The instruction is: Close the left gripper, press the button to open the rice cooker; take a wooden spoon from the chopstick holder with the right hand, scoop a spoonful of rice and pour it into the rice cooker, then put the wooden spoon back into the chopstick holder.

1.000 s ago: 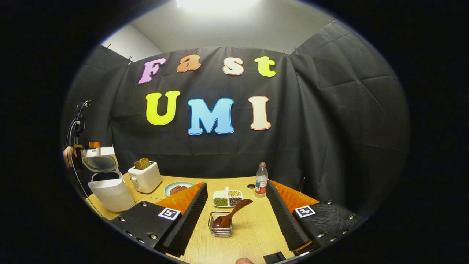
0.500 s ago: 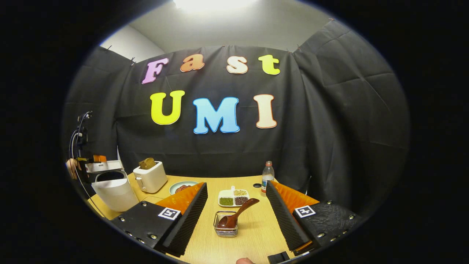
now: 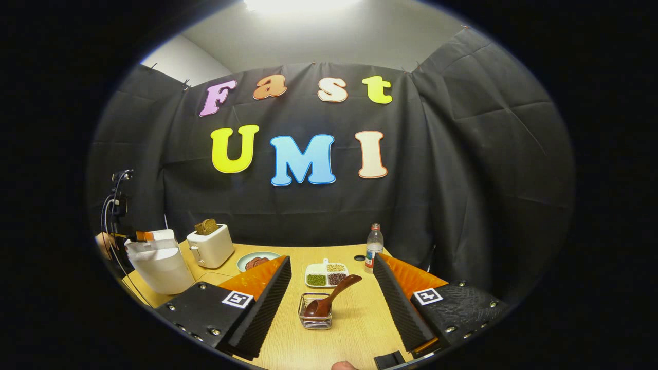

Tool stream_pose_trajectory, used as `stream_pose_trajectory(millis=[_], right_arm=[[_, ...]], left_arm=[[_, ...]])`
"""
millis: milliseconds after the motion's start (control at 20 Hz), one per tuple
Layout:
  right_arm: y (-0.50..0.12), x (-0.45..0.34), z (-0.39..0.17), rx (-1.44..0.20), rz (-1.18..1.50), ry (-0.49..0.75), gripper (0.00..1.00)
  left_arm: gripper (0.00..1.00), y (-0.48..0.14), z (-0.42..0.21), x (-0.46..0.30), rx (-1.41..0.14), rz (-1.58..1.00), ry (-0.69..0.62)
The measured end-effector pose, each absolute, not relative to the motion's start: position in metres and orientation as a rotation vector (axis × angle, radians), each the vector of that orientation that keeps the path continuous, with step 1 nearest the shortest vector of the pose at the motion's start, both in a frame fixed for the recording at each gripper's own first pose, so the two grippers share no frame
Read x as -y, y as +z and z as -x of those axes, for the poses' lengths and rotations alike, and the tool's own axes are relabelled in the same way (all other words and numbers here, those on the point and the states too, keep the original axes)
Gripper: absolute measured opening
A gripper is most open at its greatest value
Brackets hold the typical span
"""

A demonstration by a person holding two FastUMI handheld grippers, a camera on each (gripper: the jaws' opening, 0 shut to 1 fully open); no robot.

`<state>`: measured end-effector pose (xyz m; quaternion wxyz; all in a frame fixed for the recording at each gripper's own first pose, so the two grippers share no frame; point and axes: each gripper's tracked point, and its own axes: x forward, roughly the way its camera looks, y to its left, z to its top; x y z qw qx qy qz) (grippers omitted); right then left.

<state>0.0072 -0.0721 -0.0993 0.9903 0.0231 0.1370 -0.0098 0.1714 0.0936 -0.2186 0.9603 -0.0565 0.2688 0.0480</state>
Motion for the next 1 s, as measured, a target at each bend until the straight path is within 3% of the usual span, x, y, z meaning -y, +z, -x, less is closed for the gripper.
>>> stream_pose_trajectory(millis=[300, 350, 400, 600, 700, 1000], right_arm=[[-0.105, 0.074, -0.007, -0.287, -0.05, -0.022, 0.98], [-0.105, 0.074, -0.008, -0.287, -0.051, -0.022, 0.98], [-0.105, 0.074, -0.009, -0.287, -0.053, -0.022, 0.98], [-0.106, 0.075, -0.011, -0.285, -0.051, -0.024, 0.97], [-0.108, 0.074, -0.011, -0.284, -0.047, -0.023, 0.98], [-0.109, 0.059, -0.016, -0.287, -0.059, 0.011, 0.97]], left_arm=[[0.97, -0.233, -0.171, -0.092, -0.578, 0.091, 0.104], [0.9, -0.236, -0.171, -0.091, -0.591, 0.087, 0.105], [0.94, -0.234, -0.171, -0.093, -0.585, 0.071, 0.105], [0.91, -0.248, -0.171, -0.09, -0.629, 0.047, 0.098], [0.97, -0.248, -0.174, -0.088, -0.626, -0.011, 0.084], [0.99, -0.25, -0.174, -0.084, -0.622, 0.07, 0.106]])
